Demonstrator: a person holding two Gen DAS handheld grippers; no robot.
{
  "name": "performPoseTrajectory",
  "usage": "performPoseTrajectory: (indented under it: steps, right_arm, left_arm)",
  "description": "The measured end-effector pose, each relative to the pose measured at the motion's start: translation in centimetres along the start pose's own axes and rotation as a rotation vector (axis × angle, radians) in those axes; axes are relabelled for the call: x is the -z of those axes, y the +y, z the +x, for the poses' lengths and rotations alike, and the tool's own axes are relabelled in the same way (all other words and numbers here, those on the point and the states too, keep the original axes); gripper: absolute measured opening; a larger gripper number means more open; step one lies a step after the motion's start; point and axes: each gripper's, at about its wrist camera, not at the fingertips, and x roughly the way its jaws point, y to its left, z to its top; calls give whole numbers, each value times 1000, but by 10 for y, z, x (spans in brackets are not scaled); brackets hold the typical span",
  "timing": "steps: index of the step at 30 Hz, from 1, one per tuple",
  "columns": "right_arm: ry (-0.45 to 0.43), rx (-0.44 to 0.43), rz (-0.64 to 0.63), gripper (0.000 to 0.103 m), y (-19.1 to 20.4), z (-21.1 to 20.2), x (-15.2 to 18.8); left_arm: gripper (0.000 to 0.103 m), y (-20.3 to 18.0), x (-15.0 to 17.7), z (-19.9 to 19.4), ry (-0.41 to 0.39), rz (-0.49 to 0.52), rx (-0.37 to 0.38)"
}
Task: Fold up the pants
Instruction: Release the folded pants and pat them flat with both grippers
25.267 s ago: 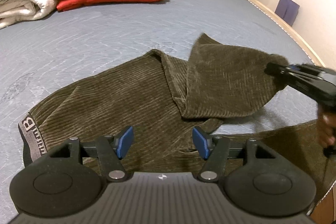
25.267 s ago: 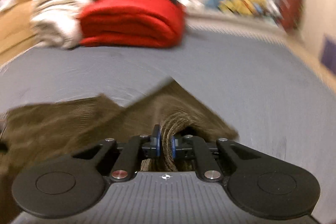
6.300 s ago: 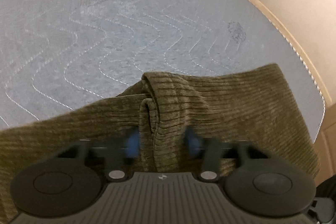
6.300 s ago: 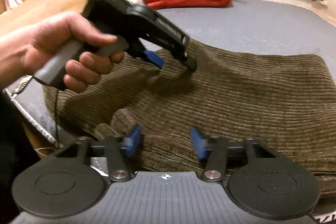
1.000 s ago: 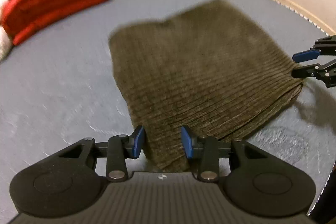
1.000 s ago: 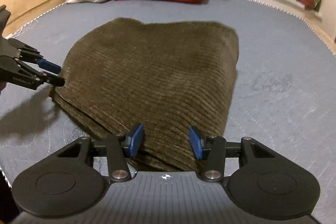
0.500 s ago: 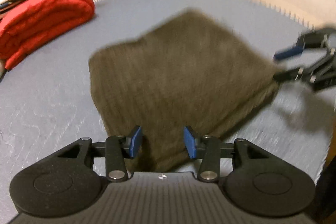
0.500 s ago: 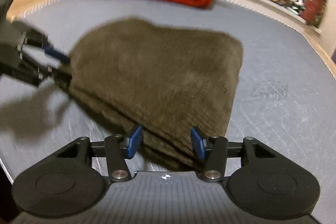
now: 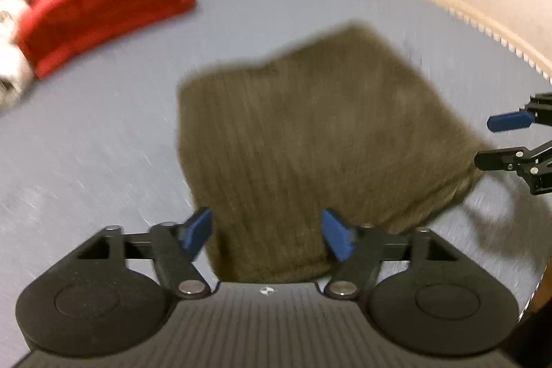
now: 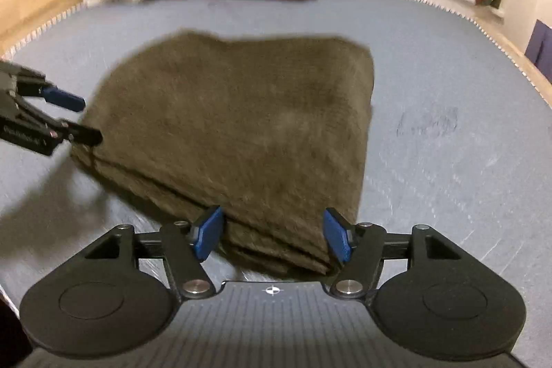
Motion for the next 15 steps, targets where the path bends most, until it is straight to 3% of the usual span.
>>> performPoseTrajectory:
  steps: [2,4,10,15]
  right_arm:
    - [-77,4,65,81,0,-21,-8]
    - [-150,28,161,92,-1,-47,-15]
    - [-274,24,337,102,12,-94,-17]
    - [-309,71,324,102,25,-95,3]
  left_arm:
    - [101,1,-5,-31,-91,-29,-35]
    - [102,2,-11,-56,-131,-96,-58]
    - [102,-4,-8,-113,-192,-257,-102]
    - [103,-26,24,-103,-176,-277,-95]
